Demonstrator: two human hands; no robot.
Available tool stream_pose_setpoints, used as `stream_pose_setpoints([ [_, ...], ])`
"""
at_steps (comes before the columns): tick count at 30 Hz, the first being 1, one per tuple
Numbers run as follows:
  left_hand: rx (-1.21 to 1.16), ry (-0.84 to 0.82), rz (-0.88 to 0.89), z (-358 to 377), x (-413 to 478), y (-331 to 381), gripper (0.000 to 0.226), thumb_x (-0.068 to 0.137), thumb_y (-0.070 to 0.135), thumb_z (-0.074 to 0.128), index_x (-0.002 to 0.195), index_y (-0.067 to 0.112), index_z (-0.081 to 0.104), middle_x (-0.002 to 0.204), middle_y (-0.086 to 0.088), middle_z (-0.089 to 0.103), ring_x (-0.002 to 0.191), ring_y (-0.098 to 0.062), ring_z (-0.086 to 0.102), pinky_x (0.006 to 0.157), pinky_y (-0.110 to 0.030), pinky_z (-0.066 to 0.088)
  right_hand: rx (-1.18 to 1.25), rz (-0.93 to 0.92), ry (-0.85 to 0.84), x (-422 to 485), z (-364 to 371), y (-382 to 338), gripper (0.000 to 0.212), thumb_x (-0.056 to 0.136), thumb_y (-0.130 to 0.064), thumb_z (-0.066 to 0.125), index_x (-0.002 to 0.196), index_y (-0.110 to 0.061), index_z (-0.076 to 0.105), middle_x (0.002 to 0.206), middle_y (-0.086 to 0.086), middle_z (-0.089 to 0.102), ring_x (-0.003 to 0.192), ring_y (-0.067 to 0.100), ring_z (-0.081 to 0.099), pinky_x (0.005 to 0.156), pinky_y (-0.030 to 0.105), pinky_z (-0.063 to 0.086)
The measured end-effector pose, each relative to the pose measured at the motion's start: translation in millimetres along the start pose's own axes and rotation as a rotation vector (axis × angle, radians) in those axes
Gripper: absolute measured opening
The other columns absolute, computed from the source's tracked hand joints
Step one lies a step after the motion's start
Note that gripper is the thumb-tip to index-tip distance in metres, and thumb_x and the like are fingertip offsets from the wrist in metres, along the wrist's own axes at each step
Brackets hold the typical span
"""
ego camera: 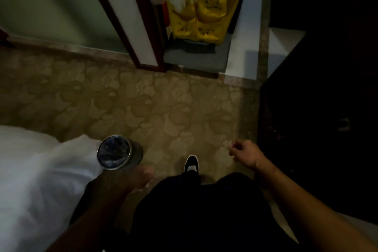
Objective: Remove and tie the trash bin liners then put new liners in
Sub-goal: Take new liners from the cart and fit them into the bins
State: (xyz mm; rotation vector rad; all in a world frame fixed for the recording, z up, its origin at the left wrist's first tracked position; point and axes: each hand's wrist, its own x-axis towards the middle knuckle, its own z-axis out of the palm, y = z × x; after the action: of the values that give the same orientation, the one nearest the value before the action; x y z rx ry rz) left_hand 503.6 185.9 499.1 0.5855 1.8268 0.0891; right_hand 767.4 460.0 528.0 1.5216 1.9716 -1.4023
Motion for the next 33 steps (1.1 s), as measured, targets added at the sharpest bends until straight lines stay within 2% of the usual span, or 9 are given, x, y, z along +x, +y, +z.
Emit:
stream_pose_setpoints([
  [3,-0.026,0.14,0.064,-63.7,51.5,31.3,0.022,0.097,0.033,0.051,0.078,0.025,0.058,0.07,0.007,0.055,0.073,-0.018,0.055,0.071,-0.028,0.045,-0.077,0.083,0.028,22.1,-27.2,2.0,0.011,0.095,-0.029,0.064,0.094,-0.021,0.073,0.093,0.0,0.074,0.092,0.021,0.071,0.08,0.029,0.055],
  [6,-0.099,0.207,0.081,-122.0,82.1,80.0,0.024,0.094,0.029,0.063,0.073,0.02,0.059,0.064,0.003,0.057,0.062,-0.02,0.052,0.063,-0.033,0.042,-0.094,0.169,0.008,43.9,-49.2,6.4,0.013,0.096,-0.029,0.062,0.091,-0.024,0.072,0.094,0.002,0.074,0.091,0.022,0.071,0.076,0.027,0.052],
  [10,-0.085,0.207,0.175,-186.5,107.5,157.3,0.016,0.093,0.034,0.064,0.08,0.025,0.062,0.077,0.007,0.064,0.075,-0.017,0.061,0.076,-0.031,0.047,-0.074,0.255,-0.019,91.8,-67.3,10.4,0.02,0.096,-0.026,0.063,0.078,-0.019,0.071,0.078,0.002,0.075,0.067,0.016,0.072,0.068,0.03,0.06],
  [14,-0.124,0.226,0.217,-234.4,143.4,201.9,0.021,0.088,0.042,0.058,0.08,0.024,0.067,0.08,0.0,0.069,0.073,-0.016,0.064,0.073,-0.032,0.05,-0.086,0.245,-0.093,155.8,-91.7,-24.3,0.03,0.098,-0.018,0.058,0.072,-0.009,0.069,0.062,0.002,0.066,0.046,0.006,0.059,0.048,0.016,0.045],
  [19,-0.291,0.323,0.135,-272.7,151.2,219.2,0.035,0.08,0.047,0.059,0.081,0.012,0.06,0.061,0.001,0.057,0.048,-0.008,0.049,0.049,-0.023,0.036,-0.053,0.077,-0.162,248.8,-139.3,-121.8,0.017,0.098,-0.011,0.058,0.089,-0.001,0.069,0.082,0.016,0.071,0.06,0.019,0.06,0.054,0.024,0.045],
  [23,-0.32,0.38,0.013,-298.7,162.0,198.1,0.027,0.091,0.036,0.066,0.091,0.009,0.069,0.053,0.005,0.06,0.041,0.0,0.052,0.047,-0.019,0.041,-0.073,-0.155,-0.193,307.8,-179.8,-230.2,0.013,0.099,-0.014,0.06,0.092,-0.007,0.069,0.09,0.016,0.073,0.07,0.02,0.064,0.065,0.029,0.051],
  [26,-0.493,0.392,-0.067,-299.1,184.2,153.6,0.059,0.074,0.057,0.076,0.104,0.008,0.066,0.064,-0.003,0.067,0.056,-0.018,0.059,0.055,-0.038,0.049,-0.003,-0.311,-0.177,326.5,-204.0,-319.3,0.013,0.101,-0.015,0.06,0.09,-0.014,0.067,0.087,0.014,0.071,0.069,0.019,0.063,0.063,0.027,0.05],
  [30,-0.535,0.398,-0.13,-303.4,171.2,174.9,0.02,0.083,0.036,0.072,0.085,0.016,0.068,0.071,-0.005,0.068,0.059,-0.015,0.061,0.057,-0.024,0.045,0.14,-0.564,-0.064,337.3,-221.8,-419.5,0.01,0.097,-0.016,0.064,0.092,-0.019,0.072,0.091,0.004,0.073,0.082,0.02,0.066,0.079,0.042,0.056],
  [33,-0.539,0.363,-0.14,-314.6,183.2,171.8,0.007,0.098,0.018,0.063,0.095,0.019,0.069,0.076,-0.002,0.071,0.057,-0.005,0.062,0.051,-0.016,0.045,0.274,-0.713,0.19,337.2,-237.6,-472.7,0.011,0.096,-0.022,0.061,0.092,-0.03,0.066,0.089,-0.008,0.07,0.082,0.013,0.068,0.074,0.032,0.058],
])
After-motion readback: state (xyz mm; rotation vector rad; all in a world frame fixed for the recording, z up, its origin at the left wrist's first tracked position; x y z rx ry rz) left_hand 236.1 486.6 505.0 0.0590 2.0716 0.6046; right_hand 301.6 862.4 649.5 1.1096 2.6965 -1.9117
